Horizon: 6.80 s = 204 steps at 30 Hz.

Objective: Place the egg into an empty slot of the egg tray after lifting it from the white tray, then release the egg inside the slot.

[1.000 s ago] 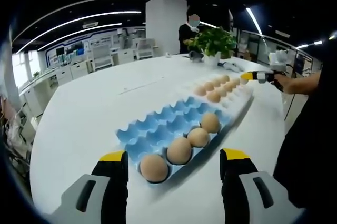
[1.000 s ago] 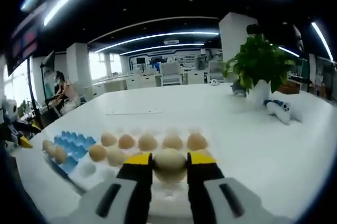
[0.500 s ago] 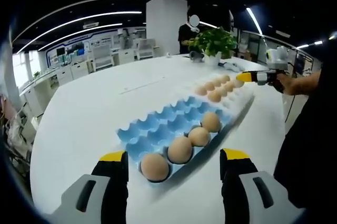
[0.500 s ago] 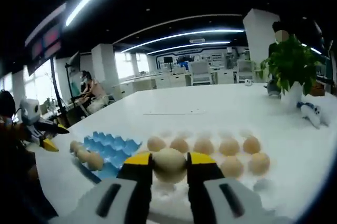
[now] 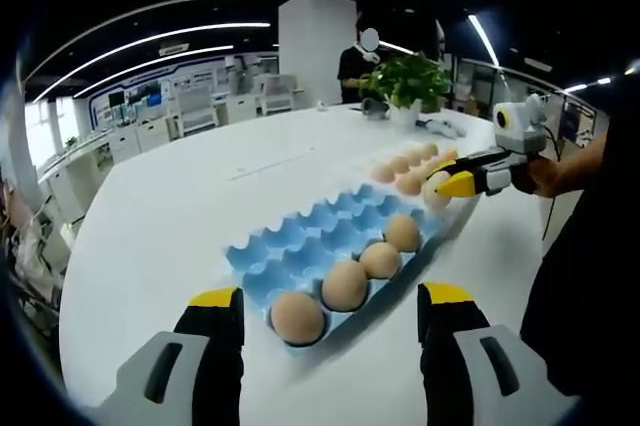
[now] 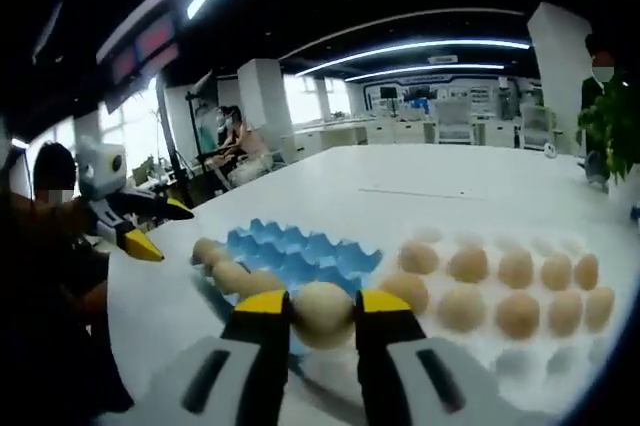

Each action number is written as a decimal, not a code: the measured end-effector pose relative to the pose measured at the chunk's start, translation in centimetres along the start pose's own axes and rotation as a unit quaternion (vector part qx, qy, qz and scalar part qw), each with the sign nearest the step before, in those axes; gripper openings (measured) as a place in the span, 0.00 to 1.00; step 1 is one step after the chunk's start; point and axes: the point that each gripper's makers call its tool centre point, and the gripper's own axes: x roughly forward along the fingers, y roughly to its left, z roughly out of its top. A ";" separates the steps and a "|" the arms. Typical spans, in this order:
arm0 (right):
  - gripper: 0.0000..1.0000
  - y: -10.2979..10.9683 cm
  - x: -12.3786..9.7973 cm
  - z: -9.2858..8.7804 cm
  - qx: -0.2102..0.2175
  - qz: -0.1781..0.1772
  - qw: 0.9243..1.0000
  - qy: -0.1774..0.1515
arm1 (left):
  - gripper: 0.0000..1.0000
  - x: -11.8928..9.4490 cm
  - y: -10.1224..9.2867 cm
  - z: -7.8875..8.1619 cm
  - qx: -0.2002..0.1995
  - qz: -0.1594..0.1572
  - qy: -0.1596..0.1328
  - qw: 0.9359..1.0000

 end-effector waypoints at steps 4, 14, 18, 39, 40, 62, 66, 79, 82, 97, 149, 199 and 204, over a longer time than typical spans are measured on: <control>0.25 0.0 0.7 -0.2 0.004 0.008 1.000 0.004 | 0.71 -0.1 0.1 -0.1 -0.001 0.001 -0.001 1.000; 0.25 1.1 2.3 -1.7 -0.008 0.032 0.999 0.025 | 0.71 -0.1 0.1 -0.2 -0.004 0.001 -0.001 1.000; 0.25 1.0 2.6 -2.4 -0.005 0.034 0.999 0.030 | 0.71 -0.1 0.1 -0.2 -0.005 0.001 0.001 1.000; 0.25 1.7 2.9 -2.8 -0.089 0.064 0.994 0.016 | 0.70 0.0 0.0 -0.4 -0.006 0.002 0.005 1.000; 0.26 1.6 2.8 -2.8 -0.089 0.062 0.994 0.017 | 0.70 0.0 0.0 -0.3 -0.006 0.002 0.005 1.000; 0.25 -5.2 0.2 1.0 -0.058 -0.060 0.996 -0.028 | 0.70 0.1 0.0 -0.4 -0.006 0.002 0.006 1.000; 0.26 -6.0 0.4 0.8 -0.041 -0.077 0.996 -0.020 | 0.70 0.1 -0.2 -0.4 -0.006 0.000 0.005 1.000; 0.27 -6.4 2.7 -0.5 -0.080 -0.088 0.992 0.029 | 0.70 -0.2 0.0 -0.3 -0.007 0.004 0.005 1.000; 0.27 -6.5 2.9 -0.6 -0.097 -0.092 0.990 0.042 | 0.70 -0.2 0.1 -0.3 -0.008 0.004 0.006 1.000; 0.27 -7.0 2.8 -1.4 -0.057 -0.118 0.981 0.141 | 0.69 0.2 0.3 0.1 -0.007 -0.002 0.002 1.000; 0.24 -2.4 4.1 3.5 -0.088 -0.022 0.993 0.079 | 0.70 -0.3 1.1 -0.5 -0.017 0.010 0.000 1.000; 0.25 13.3 18.3 1.1 -0.065 0.141 0.979 0.129 | 0.70 -1.2 4.4 -2.0 -0.030 -0.002 -0.004 1.000; 0.25 13.1 18.4 1.0 -0.050 0.141 0.980 0.133 | 0.69 -1.2 4.6 -1.9 -0.031 0.000 -0.004 1.000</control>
